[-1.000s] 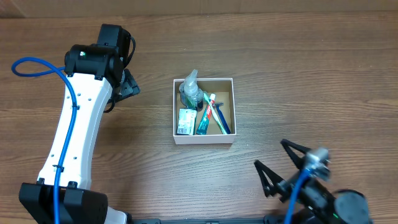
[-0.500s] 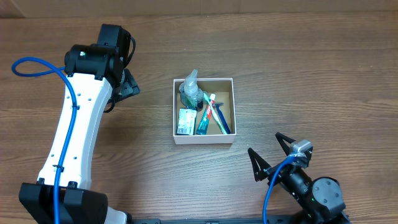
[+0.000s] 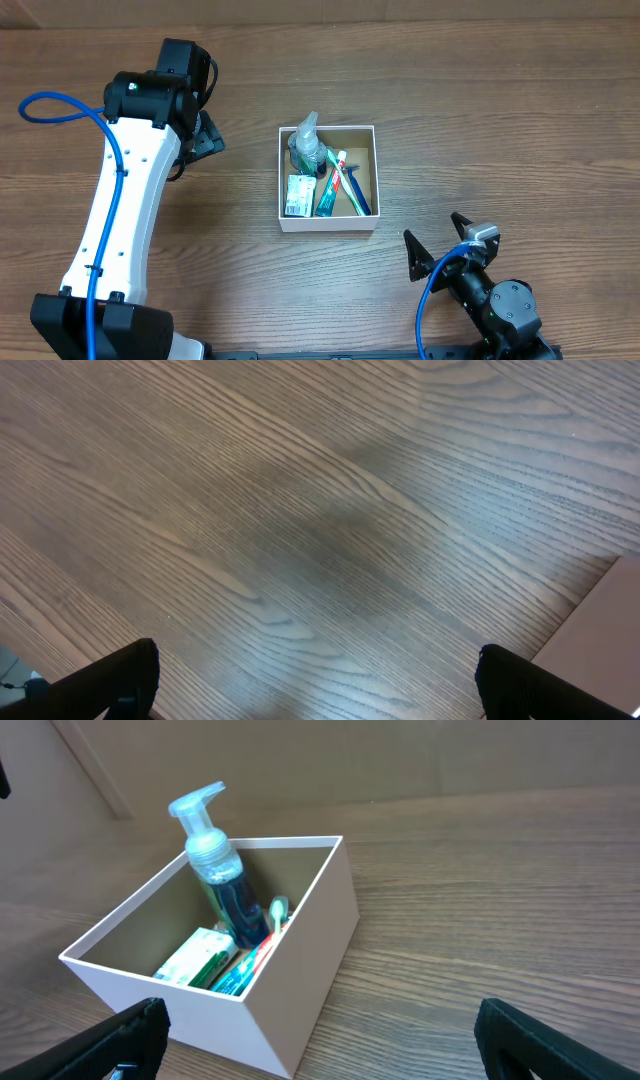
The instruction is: Pack container
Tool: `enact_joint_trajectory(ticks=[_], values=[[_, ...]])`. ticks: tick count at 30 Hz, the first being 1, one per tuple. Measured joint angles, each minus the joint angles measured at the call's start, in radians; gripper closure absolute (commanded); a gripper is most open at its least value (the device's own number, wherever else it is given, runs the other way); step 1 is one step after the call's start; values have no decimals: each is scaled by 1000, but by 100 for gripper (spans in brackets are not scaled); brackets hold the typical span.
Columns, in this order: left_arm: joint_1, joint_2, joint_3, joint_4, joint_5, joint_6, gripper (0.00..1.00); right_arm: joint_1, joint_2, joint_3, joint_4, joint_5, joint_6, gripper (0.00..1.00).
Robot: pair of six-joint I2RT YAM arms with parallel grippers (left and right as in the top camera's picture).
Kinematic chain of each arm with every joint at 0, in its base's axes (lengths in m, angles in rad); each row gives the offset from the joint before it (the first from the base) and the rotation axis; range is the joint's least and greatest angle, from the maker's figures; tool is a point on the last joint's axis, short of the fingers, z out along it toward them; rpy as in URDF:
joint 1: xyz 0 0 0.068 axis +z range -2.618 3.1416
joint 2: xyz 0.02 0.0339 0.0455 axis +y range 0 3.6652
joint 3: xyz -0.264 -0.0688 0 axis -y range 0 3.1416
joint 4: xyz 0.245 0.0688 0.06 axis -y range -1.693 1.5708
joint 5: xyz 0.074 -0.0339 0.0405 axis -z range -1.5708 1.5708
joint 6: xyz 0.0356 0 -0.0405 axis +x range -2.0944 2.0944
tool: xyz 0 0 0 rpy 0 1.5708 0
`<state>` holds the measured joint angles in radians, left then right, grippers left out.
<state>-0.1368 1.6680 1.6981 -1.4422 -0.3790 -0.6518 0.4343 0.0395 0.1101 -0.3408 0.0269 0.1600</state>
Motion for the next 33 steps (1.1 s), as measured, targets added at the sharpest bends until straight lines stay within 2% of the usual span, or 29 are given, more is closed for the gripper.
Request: enact_joint_trajectory(ticks=[15, 23, 33], values=[[0, 0, 0, 0, 0, 0, 0, -10, 0, 0, 0, 5, -1, 0], [0, 0, 0, 0, 0, 0, 0, -293, 0, 0, 0, 7, -1, 0], [0, 0, 0, 0, 0, 0, 0, -367, 0, 0, 0, 10, -1, 0]])
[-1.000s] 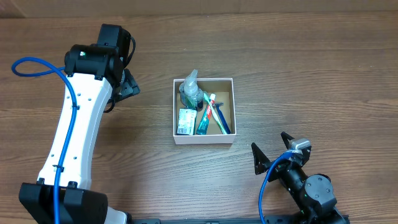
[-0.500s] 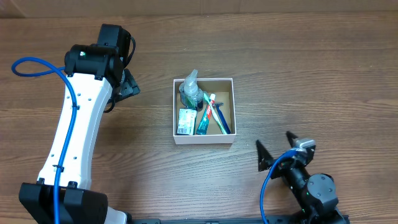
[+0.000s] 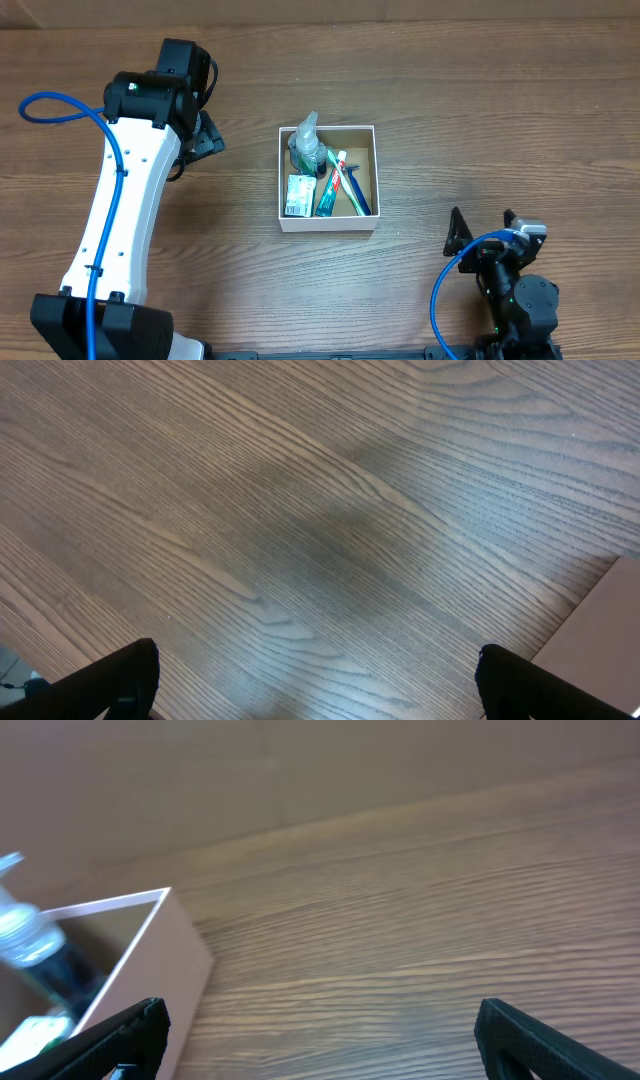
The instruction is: Pack container
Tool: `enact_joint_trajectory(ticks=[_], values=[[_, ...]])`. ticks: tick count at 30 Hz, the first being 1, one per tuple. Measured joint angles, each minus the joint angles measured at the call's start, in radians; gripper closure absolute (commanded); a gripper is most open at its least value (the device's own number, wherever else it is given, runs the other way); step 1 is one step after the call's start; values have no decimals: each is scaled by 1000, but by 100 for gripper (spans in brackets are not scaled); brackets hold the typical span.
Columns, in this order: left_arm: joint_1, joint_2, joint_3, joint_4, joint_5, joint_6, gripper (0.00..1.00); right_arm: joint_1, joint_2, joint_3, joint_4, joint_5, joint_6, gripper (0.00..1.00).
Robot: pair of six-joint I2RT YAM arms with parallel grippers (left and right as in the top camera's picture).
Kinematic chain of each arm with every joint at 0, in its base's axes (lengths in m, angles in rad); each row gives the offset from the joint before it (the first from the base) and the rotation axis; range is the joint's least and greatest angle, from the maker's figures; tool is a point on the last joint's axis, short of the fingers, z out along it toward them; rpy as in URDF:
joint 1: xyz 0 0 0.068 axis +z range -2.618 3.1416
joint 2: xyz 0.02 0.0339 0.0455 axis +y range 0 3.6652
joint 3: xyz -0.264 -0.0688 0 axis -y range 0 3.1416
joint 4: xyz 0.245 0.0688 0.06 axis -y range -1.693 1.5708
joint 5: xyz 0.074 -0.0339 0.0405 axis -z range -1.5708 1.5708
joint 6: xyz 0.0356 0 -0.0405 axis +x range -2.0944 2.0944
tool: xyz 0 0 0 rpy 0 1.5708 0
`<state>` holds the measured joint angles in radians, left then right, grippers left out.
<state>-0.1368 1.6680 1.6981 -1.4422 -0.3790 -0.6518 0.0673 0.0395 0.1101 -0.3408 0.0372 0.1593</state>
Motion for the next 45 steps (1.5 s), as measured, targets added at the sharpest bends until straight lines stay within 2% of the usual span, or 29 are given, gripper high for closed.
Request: enact_joint_trajectory(ticks=[6, 14, 21, 27, 32, 38, 45], values=[[-1, -127, 0, 3, 0, 0, 0, -27, 0, 0, 0, 0, 0, 0], [-1, -669, 7, 5, 0, 0, 0, -27, 0, 0, 0, 0, 0, 0], [-1, -1035, 23, 1, 0, 0, 0, -28, 0, 0, 0, 0, 0, 0], [-1, -1225, 23, -3, -2, 0, 0, -28, 0, 0, 0, 0, 0, 0], [35, -1435, 18, -152, -23, 0, 0, -28, 0, 0, 1, 0, 0, 0], [70, -1580, -119, -183, -26, 0, 0, -28, 0, 0, 0, 0, 0, 0], [74, -1650, -327, -156, -26, -2, 0, -28, 0, 0, 1, 0, 0, 0]])
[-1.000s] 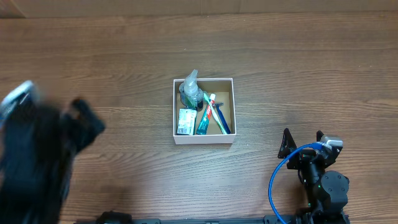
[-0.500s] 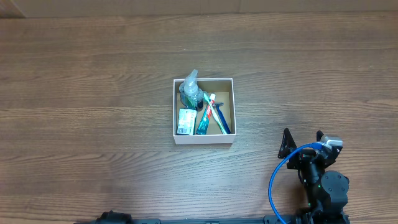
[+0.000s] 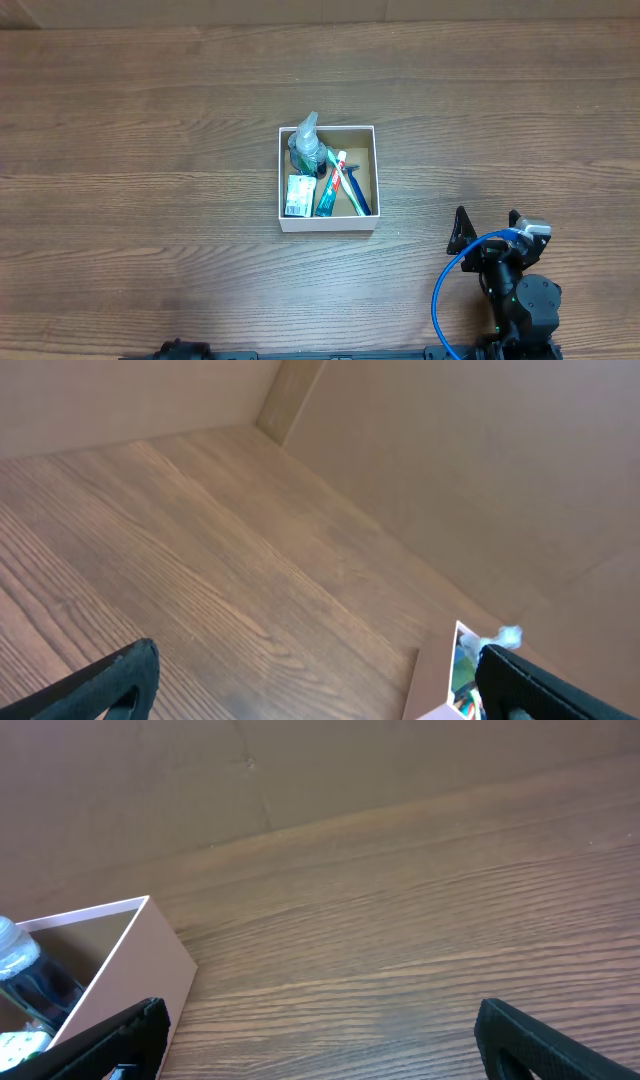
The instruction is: Pack container
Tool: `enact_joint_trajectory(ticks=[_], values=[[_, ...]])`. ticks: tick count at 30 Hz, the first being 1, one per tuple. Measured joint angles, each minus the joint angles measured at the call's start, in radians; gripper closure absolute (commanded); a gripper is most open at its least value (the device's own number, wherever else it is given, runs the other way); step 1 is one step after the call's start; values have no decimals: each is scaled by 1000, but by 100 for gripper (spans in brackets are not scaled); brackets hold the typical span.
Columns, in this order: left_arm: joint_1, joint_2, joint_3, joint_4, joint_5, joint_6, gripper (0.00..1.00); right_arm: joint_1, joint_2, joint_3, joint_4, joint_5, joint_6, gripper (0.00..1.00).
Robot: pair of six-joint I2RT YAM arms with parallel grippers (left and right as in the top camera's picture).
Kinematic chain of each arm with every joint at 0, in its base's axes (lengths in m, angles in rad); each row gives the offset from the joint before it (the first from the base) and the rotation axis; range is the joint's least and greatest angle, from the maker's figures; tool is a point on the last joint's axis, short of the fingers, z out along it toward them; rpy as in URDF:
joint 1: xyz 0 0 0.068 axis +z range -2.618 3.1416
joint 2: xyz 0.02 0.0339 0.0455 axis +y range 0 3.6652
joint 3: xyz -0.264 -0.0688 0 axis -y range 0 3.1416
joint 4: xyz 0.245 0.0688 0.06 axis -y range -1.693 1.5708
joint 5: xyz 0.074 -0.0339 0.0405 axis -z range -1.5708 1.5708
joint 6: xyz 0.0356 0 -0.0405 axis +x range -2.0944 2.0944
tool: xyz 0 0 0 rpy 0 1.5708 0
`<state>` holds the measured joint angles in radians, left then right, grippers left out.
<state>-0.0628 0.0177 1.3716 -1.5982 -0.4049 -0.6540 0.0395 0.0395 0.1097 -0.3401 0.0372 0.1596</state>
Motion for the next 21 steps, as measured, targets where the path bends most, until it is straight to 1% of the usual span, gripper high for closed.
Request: enact_joint_trajectory(ticks=[2, 4, 5, 7, 8, 11, 14, 17, 20, 21], values=[[0, 0, -51, 56, 1, -1, 0, 0, 0, 0, 0, 0, 0, 0], [0, -4, -147, 185, 0, -1, 0, 0, 0, 0, -1, 0, 0, 0], [0, -3, -187, 220, 3, 1, 0, 0, 0, 0, 0, 0, 0, 0], [4, -8, -342, 411, 24, 40, 0, 0, 1, 0, -1, 0, -1, 0], [4, -3, -379, 441, 34, 60, 0, 0, 1, -1, -1, 0, 0, 0], [6, -7, -566, 724, 124, 189, 0, 0, 2, -2, -2, 0, 0, 0], [6, -4, -765, 954, 282, 346, 0, 0, 2, -3, 0, 0, 0, 0], [6, -4, -917, 1141, 452, 499, 0, 0, 2, -3, 0, 0, 0, 0], [6, -4, -1045, 1283, 603, 636, 0, 0, 2, -3, 0, 0, 0, 0], [6, -4, -1076, 1302, 638, 671, 0, 0, 2, -3, 0, 0, -1, 0]])
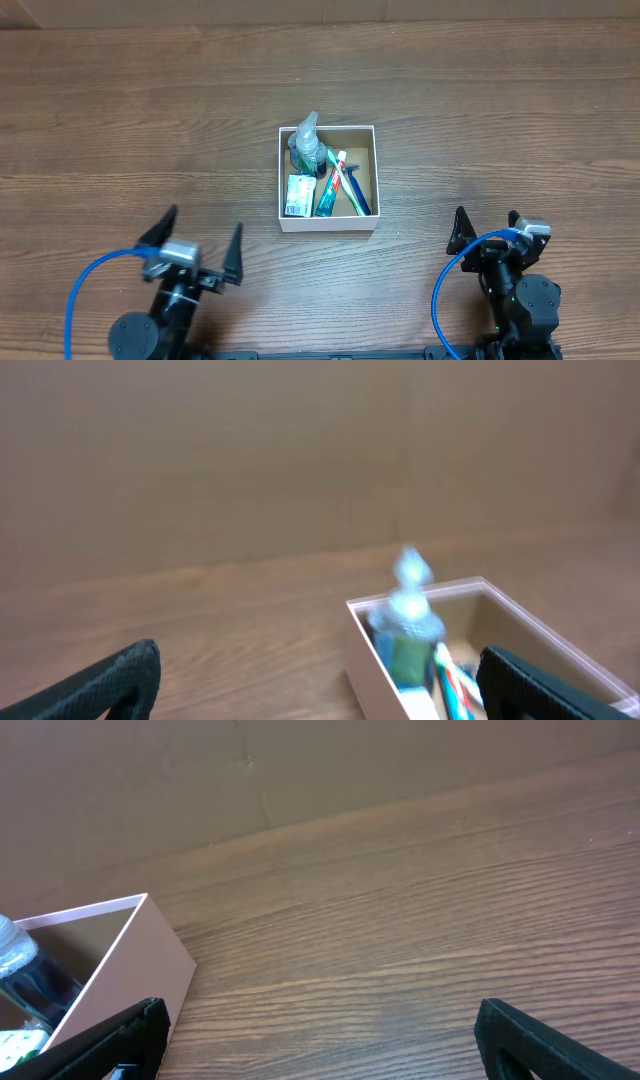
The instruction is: Pack container
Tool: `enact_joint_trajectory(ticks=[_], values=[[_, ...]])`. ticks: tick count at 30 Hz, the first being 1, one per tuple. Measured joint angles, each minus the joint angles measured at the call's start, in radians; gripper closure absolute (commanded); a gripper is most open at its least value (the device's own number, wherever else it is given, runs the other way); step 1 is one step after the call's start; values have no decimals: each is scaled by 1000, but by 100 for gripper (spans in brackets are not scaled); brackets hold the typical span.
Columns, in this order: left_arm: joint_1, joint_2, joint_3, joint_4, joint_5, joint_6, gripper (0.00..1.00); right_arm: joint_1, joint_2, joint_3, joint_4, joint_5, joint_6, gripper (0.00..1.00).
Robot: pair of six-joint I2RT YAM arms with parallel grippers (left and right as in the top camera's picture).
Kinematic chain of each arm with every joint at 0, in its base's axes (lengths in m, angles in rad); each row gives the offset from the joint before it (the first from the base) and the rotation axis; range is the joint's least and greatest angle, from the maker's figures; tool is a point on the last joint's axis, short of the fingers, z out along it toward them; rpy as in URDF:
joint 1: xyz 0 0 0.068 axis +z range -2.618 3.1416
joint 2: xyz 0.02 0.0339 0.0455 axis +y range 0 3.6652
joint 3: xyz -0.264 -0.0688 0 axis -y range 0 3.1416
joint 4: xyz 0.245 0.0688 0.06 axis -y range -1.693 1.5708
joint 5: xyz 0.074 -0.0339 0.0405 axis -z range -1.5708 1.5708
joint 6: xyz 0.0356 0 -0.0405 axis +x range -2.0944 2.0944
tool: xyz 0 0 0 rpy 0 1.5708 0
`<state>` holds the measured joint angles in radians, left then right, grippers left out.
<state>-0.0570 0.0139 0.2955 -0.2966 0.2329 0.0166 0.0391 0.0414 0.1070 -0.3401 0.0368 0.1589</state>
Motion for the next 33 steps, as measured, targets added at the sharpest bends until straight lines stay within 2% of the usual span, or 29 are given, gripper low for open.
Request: enact_joint_trajectory(ticks=[5, 11, 19, 22, 33], values=[[0, 0, -117, 54, 64, 92, 0, 0, 0, 0, 0, 0, 0, 0], [0, -1, -208, 111, 55, 100, 0, 0, 0, 0, 0, 0, 0, 0], [0, -1, -254, 167, -142, 5, 0, 0, 0, 0, 0, 0, 0, 0], [0, -1, -257, 175, -259, -59, 0, 0, 0, 0, -1, 0, 0, 0], [0, -1, -257, 182, -336, -93, 0, 0, 0, 0, 0, 0, 0, 0]])
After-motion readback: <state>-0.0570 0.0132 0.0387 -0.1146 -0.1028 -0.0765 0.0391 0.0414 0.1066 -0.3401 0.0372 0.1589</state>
